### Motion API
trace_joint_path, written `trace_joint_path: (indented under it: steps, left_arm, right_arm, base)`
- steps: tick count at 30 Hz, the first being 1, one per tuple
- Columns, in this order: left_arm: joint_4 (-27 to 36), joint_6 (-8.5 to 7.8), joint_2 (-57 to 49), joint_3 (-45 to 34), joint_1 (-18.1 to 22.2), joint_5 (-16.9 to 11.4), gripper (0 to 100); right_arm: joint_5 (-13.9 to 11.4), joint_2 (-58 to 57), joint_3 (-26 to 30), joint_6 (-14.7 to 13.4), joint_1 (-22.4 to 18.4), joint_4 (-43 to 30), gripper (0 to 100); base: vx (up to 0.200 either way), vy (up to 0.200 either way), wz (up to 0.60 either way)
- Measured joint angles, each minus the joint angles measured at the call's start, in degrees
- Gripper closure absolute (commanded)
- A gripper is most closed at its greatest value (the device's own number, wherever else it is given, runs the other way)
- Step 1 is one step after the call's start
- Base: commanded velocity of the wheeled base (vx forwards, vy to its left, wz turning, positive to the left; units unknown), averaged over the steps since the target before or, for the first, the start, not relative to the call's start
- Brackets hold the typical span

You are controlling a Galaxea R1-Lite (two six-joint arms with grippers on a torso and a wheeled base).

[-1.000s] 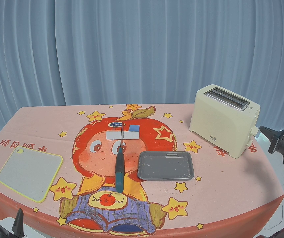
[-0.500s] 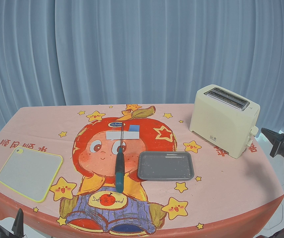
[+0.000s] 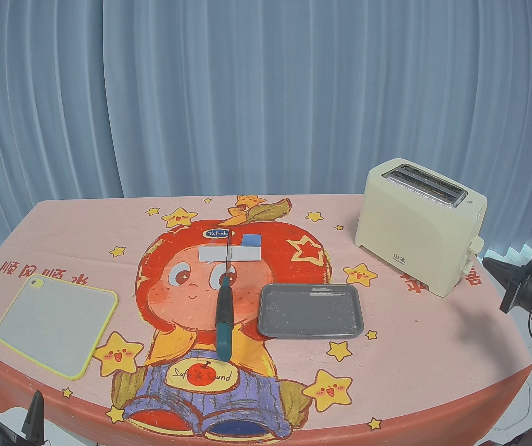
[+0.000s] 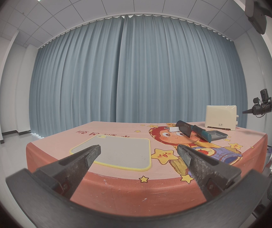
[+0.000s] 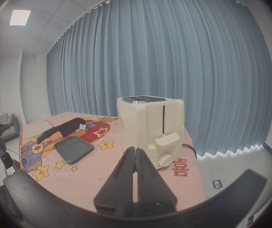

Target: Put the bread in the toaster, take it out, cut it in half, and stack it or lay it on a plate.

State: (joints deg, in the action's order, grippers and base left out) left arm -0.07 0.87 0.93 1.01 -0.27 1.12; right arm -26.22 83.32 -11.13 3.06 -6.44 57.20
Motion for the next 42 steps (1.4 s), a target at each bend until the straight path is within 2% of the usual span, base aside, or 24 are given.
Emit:
trace_joint_path:
  steps: [6, 16, 42]
  left_arm:
    - [0.00, 0.00, 0.00, 0.00, 0.00, 0.00, 0]
    - [0.00, 0.00, 0.00, 0.00, 0.00, 0.00, 0]
    - [0.00, 0.00, 0.00, 0.00, 0.00, 0.00, 0]
  right_arm:
    - [0.06, -0.17, 2.15, 2.93, 0.77, 0.00, 100]
    - [0.06, -0.50, 4.77, 3.47, 1.10, 0.06, 100]
    - [0.12, -1.93, 4.83, 5.63, 2.04, -0.07, 100]
  base:
    - [0.000, 0.000, 0.00]
    - [0.000, 0.000, 0.00]
    - [0.000, 0.000, 0.00]
